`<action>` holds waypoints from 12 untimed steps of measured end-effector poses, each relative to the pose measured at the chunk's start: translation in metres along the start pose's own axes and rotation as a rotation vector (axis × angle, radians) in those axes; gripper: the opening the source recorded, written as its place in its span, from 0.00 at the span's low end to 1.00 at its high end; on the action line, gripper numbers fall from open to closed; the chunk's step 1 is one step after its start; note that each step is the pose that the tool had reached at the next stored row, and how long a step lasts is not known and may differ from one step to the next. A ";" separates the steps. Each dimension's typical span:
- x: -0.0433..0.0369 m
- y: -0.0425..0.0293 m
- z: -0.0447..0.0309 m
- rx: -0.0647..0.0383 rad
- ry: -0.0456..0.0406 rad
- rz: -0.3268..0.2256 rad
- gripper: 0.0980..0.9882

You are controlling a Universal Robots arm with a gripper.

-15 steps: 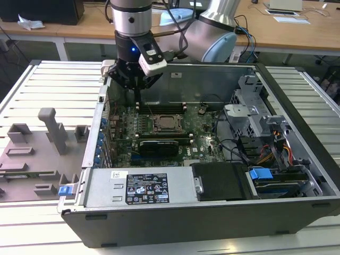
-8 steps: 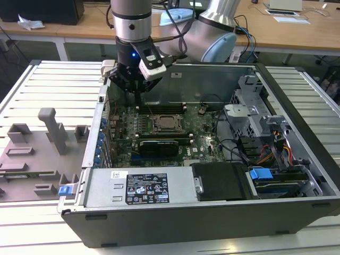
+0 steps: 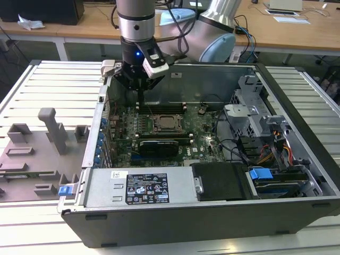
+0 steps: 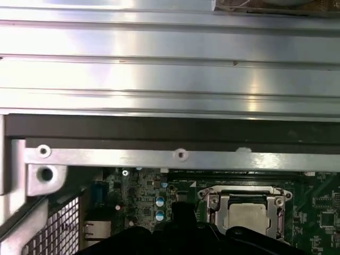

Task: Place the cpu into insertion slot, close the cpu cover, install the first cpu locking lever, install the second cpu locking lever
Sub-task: 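Install the first cpu locking lever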

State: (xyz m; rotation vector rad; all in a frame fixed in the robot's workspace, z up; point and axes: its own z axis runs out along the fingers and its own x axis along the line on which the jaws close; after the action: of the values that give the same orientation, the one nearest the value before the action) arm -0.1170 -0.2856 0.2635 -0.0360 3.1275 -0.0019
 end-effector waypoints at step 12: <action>-0.0349 -0.0007 0.0127 -0.019 0.0094 0.000 0.01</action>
State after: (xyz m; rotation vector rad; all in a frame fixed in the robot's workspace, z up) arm -0.0819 -0.2855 0.2513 -0.0362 3.1370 0.0284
